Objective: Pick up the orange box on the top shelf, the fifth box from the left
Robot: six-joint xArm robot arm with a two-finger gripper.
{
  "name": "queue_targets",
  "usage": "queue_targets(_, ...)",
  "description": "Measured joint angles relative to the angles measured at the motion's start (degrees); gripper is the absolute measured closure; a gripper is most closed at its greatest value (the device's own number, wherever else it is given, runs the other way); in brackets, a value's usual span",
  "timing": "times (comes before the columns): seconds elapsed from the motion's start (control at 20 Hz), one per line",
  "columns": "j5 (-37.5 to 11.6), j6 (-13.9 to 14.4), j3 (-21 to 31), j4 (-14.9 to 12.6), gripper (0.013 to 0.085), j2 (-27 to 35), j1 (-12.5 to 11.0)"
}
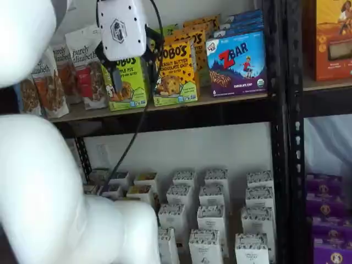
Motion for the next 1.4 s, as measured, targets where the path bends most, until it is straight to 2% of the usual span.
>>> queue_targets(0.05,-0.60,0.58,0.33,-1.17,0.0130,-0.36,1.01)
queue_targets(0.1,-2.06,1.91,1.14,-3.98,0.0130,-1.22,3.63)
queue_targets(0.2,-3.26,2.57,1.66,-5.40,0.0130,-1.89,4.65)
queue_targets(0.85,-4.84,3.22,2.36,-5.38,0.0130,-1.87,5.11)
queue_targets(1.05,-7.39,3.92,2.92,-5.35,0.0130,-0.98,5.66)
queue_targets(1.4,-15.72,3.56,3.36,-4.89,0.0130,1.81,4.68)
